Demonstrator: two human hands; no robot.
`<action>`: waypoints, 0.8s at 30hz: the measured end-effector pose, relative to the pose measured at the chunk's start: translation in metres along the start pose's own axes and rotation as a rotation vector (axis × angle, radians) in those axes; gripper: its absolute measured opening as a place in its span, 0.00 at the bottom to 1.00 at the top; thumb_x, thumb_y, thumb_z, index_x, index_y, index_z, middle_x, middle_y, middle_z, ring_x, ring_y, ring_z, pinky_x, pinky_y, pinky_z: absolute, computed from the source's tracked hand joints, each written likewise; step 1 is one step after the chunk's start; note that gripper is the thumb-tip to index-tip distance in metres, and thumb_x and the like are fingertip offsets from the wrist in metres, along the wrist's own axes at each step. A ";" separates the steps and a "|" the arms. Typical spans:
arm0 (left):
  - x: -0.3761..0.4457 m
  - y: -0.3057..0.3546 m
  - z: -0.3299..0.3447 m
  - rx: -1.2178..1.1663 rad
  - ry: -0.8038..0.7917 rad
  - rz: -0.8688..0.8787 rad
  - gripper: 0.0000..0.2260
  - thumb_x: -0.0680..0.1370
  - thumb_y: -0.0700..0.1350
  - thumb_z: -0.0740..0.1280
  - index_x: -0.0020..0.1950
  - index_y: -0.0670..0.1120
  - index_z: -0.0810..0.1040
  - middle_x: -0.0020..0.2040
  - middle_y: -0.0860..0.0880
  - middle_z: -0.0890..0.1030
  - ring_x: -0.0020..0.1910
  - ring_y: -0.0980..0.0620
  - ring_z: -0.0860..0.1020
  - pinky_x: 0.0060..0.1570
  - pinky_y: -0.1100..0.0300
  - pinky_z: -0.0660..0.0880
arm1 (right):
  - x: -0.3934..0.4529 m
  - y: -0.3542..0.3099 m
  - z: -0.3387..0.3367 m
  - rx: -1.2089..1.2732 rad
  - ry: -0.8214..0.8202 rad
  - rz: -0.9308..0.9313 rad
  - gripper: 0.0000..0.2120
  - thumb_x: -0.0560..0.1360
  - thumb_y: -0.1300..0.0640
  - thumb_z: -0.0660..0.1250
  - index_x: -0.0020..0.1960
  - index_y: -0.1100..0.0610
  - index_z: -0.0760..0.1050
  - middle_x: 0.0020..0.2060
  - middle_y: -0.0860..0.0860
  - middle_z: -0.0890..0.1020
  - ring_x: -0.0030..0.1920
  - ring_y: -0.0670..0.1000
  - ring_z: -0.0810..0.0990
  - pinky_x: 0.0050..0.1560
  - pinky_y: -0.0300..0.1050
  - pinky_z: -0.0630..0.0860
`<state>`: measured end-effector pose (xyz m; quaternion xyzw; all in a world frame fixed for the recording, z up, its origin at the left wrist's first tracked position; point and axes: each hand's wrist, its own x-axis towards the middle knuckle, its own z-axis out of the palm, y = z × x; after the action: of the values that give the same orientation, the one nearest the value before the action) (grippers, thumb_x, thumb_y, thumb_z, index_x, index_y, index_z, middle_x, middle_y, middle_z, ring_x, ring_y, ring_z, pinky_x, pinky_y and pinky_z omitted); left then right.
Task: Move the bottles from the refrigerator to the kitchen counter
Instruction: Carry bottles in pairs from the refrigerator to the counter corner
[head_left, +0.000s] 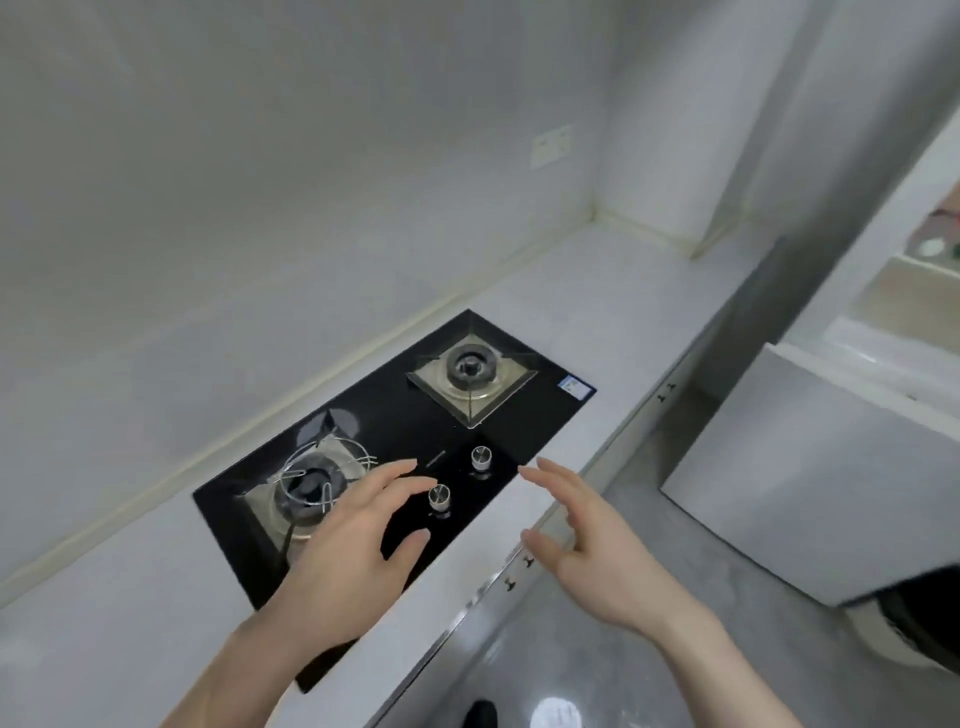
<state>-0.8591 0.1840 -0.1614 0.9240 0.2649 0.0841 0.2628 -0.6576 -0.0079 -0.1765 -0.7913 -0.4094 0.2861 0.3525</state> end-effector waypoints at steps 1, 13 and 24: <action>0.016 0.006 0.001 -0.004 -0.015 0.033 0.21 0.81 0.55 0.66 0.73 0.65 0.68 0.75 0.72 0.59 0.73 0.68 0.60 0.72 0.64 0.60 | -0.001 0.003 -0.008 0.000 0.031 0.013 0.28 0.81 0.46 0.68 0.77 0.32 0.62 0.78 0.28 0.56 0.69 0.39 0.73 0.71 0.37 0.69; 0.174 0.104 0.037 -0.044 -0.247 0.528 0.21 0.81 0.53 0.66 0.73 0.64 0.69 0.75 0.70 0.60 0.72 0.67 0.61 0.62 0.57 0.75 | -0.048 0.039 -0.106 -0.058 0.503 0.221 0.28 0.80 0.49 0.69 0.77 0.36 0.65 0.79 0.32 0.59 0.75 0.31 0.61 0.77 0.44 0.65; 0.240 0.244 0.116 -0.050 -0.371 0.823 0.19 0.81 0.53 0.66 0.72 0.64 0.69 0.74 0.70 0.61 0.71 0.68 0.62 0.66 0.71 0.57 | -0.102 0.104 -0.193 -0.058 0.789 0.364 0.29 0.80 0.47 0.69 0.77 0.32 0.63 0.78 0.29 0.57 0.77 0.34 0.60 0.76 0.47 0.67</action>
<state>-0.5130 0.0847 -0.1267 0.9451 -0.1782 0.0208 0.2730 -0.5188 -0.2010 -0.1287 -0.9088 -0.1051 0.0076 0.4036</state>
